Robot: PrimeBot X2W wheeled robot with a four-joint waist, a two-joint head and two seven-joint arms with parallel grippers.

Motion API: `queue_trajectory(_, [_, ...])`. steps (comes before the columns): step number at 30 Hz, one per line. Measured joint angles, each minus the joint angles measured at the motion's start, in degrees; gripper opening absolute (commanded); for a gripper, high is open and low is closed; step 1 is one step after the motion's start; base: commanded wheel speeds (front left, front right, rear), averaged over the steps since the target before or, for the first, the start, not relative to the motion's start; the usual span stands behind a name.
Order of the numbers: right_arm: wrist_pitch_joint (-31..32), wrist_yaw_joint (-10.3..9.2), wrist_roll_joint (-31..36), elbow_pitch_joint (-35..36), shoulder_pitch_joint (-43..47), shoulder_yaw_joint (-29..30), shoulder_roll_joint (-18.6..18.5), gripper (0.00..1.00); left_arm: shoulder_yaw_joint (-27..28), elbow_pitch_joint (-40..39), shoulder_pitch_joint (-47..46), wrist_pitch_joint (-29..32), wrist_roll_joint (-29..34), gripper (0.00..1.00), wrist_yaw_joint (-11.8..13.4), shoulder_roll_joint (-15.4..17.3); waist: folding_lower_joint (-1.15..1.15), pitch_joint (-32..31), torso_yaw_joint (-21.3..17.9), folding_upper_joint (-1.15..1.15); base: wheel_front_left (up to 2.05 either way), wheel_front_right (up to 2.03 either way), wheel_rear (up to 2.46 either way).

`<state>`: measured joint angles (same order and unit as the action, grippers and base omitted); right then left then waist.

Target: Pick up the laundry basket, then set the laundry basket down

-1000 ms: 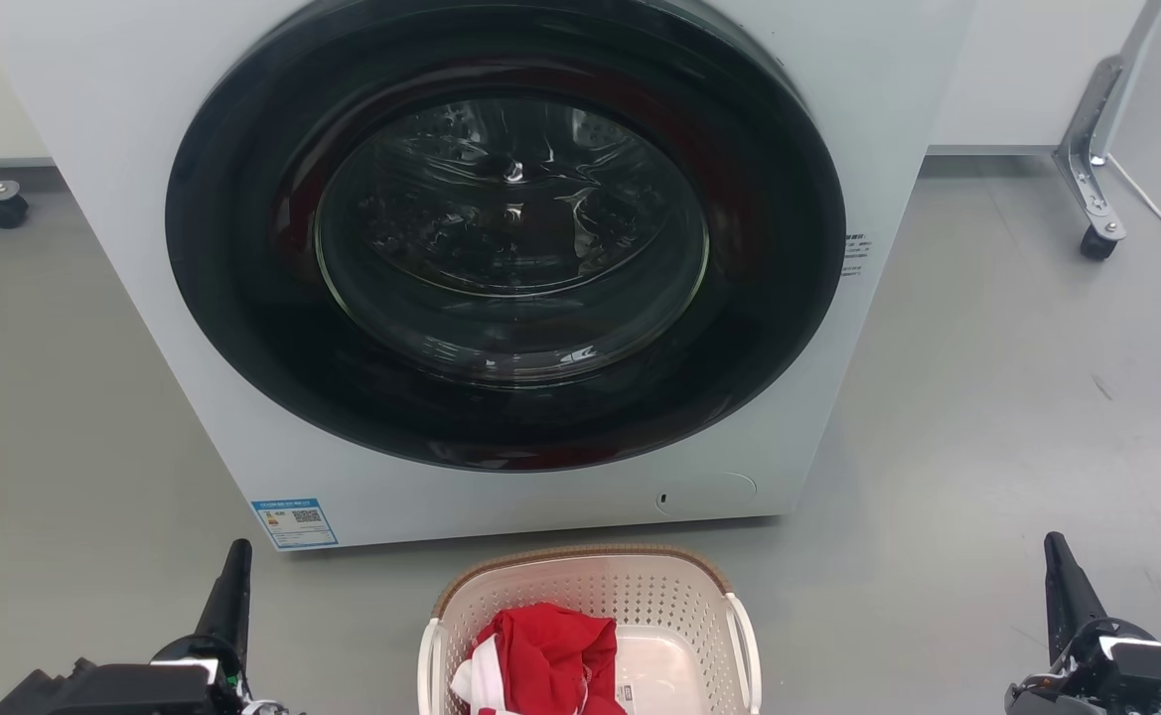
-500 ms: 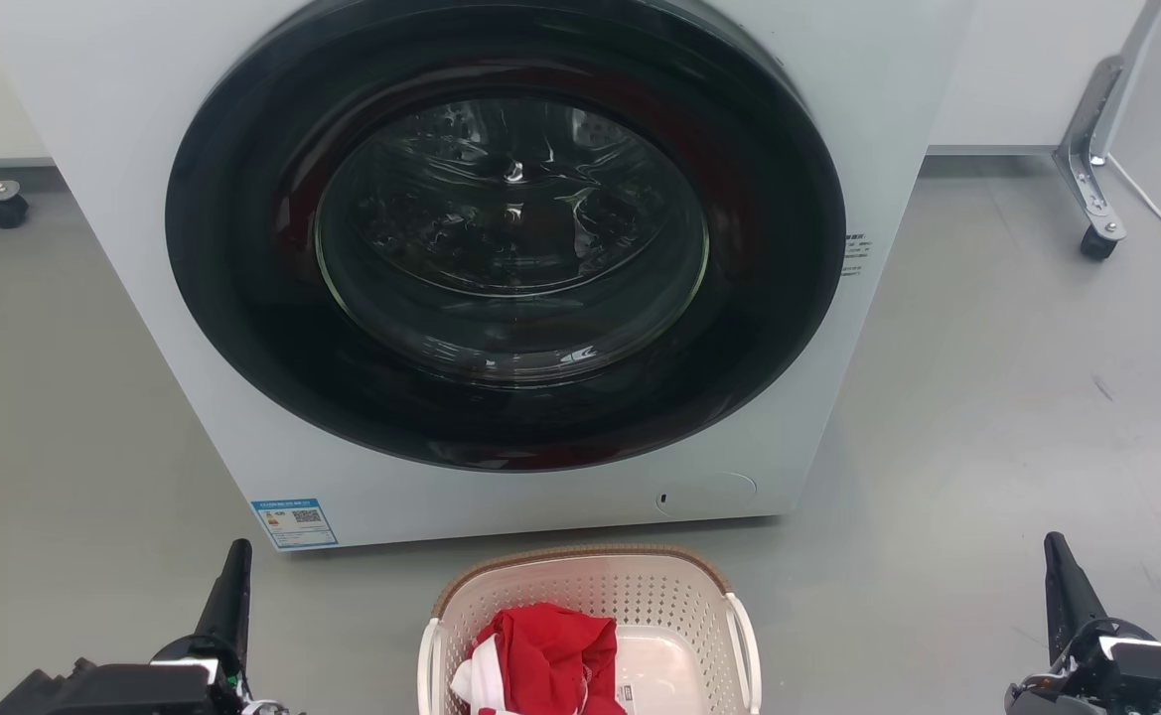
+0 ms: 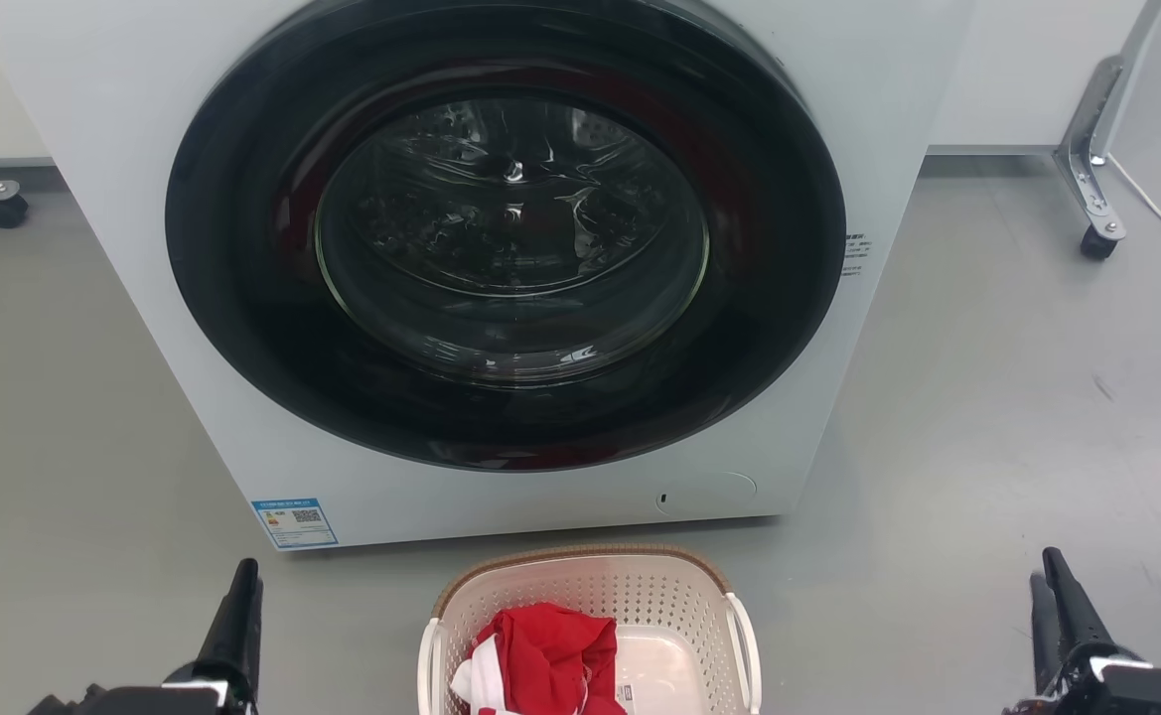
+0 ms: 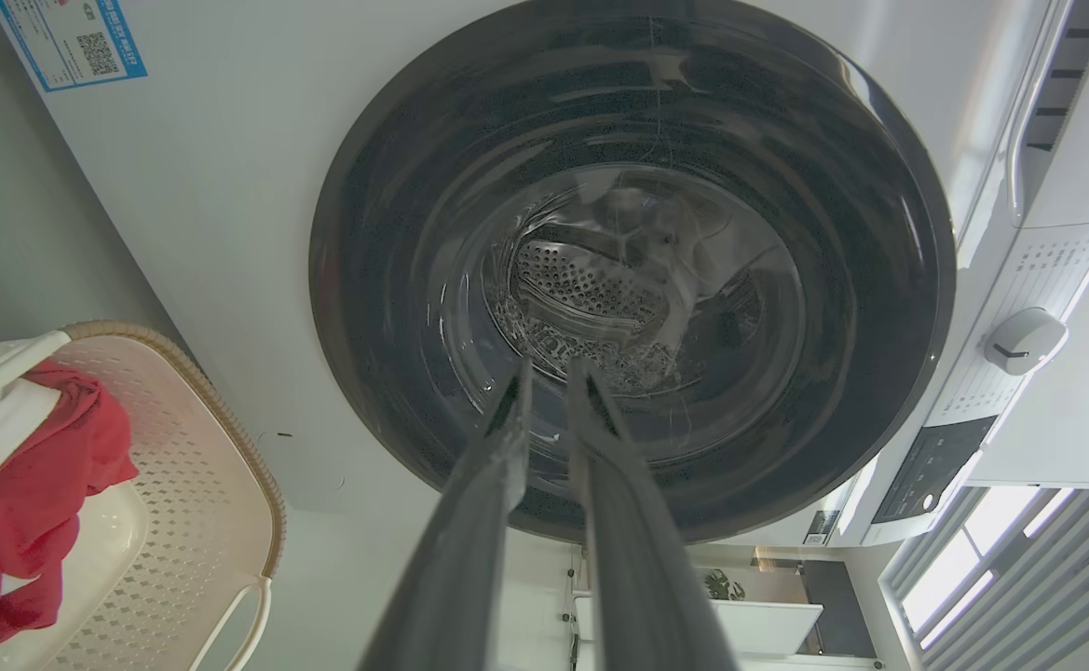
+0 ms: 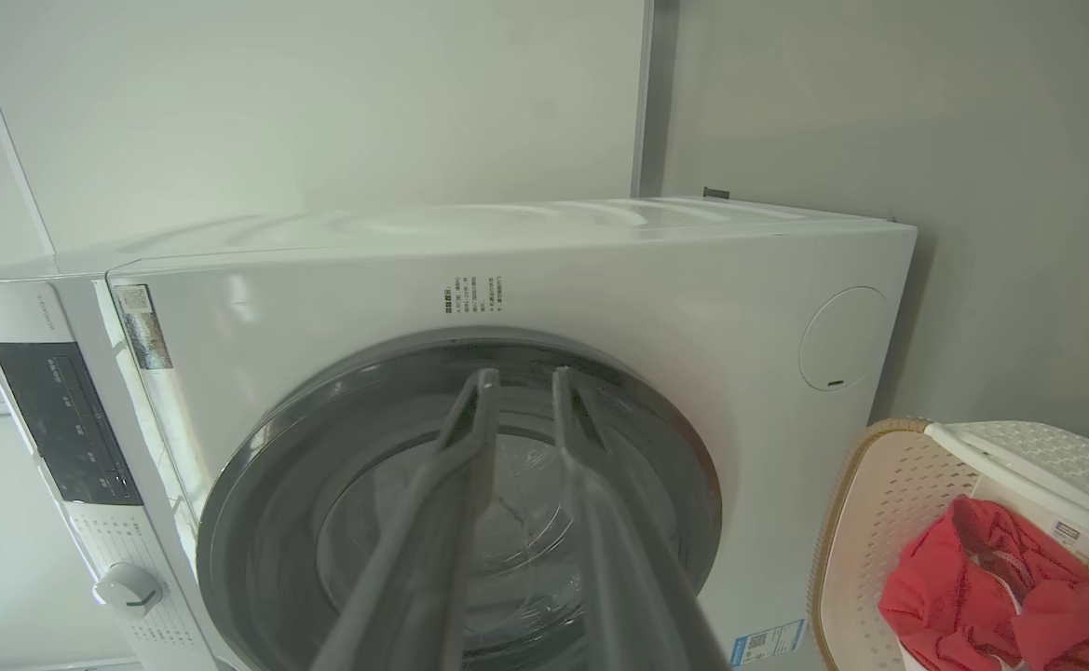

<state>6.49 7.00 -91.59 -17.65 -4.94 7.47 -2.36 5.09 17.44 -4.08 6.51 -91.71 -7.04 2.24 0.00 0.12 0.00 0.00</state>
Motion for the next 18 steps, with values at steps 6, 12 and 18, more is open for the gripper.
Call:
queue_trajectory(6, [-0.59, -0.02, 0.40, -0.76, 0.97, -0.10, 0.38, 1.00, -0.59, 0.60, 1.01, -0.48, 0.00, 1.00, 0.05, -0.32, 0.00, 0.03, -0.03, 0.00, 0.00, 0.00, 0.00])
queue_trajectory(12, [-1.77, -0.02, 1.48, -0.70, 0.91, -0.27, 0.38, 1.00, -1.64, 0.59, 0.71, -1.41, 0.16, 1.00, 0.05, -0.32, 0.00, 0.08, -0.04, 0.00, 0.00, 0.00, 0.00])
queue_trajectory(18, [-3.13, -0.02, 3.78, -0.67, 0.82, -0.98, 0.21, 1.00, -2.40, 0.55, 0.23, -2.92, 1.79, 1.00, 0.05, -0.26, 0.00, 0.12, -0.01, 0.00, 0.00, 0.00, 0.00])
